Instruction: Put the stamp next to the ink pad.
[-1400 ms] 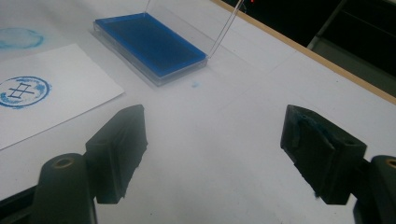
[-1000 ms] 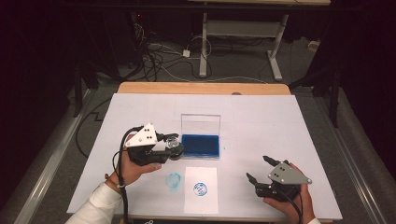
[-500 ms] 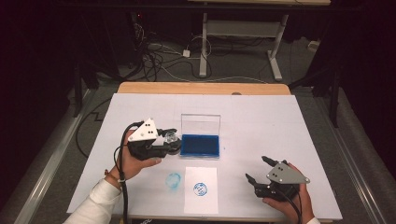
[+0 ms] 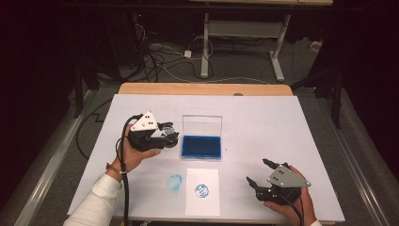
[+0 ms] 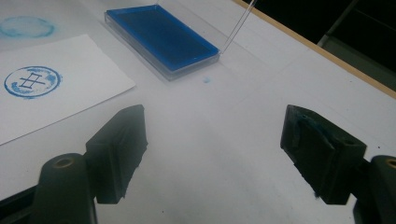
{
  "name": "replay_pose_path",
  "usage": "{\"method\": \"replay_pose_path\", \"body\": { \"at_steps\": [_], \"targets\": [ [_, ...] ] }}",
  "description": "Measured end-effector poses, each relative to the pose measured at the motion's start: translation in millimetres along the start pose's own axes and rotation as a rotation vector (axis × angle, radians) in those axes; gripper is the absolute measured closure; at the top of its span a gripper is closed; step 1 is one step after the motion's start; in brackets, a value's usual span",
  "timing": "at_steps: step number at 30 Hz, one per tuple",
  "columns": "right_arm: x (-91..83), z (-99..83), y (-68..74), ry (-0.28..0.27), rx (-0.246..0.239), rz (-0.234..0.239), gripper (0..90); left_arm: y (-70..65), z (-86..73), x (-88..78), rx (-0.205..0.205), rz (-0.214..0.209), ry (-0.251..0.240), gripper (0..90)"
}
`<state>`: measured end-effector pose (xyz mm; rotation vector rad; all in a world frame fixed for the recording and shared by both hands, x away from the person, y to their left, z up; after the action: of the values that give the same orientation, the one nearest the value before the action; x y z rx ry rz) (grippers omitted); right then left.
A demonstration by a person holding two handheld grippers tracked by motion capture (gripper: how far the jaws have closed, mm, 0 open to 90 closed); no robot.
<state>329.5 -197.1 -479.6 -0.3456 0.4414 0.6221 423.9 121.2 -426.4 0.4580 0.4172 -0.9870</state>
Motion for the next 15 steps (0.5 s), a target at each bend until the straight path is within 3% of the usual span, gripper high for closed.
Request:
{"method": "replay_pose_path", "body": {
  "at_steps": [9, 12, 15],
  "targets": [
    [0.6, -1.6, 0.9, 0.008, -0.003, -0.001, 23.1, 20.0, -16.2, 15.5, -0.025, 0.033, 0.054, 54.1],
    [0.7, -2.1, 2.2, 0.01, -0.003, 0.004, 23.5, 26.3, -23.8, 17.6, -0.066, 0.029, 0.053, 54.1],
    [0.4, -1.9, 2.9, 0.005, -0.01, 0.002, 23.5, 30.5, -29.9, 20.9, -0.079, 0.039, 0.067, 54.1]
  ]
}}
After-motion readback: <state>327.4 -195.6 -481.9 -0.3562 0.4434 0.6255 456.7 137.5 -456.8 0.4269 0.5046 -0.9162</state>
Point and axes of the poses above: each handheld gripper's, and its own axes: x roughly forward along the jaws, z roughly out of its top, y roughly to its left, the point moved 8 cm from there along x, roughly forward along the jaws, and after that the axes turned 7 degrees about x, right-handed, at the moved point
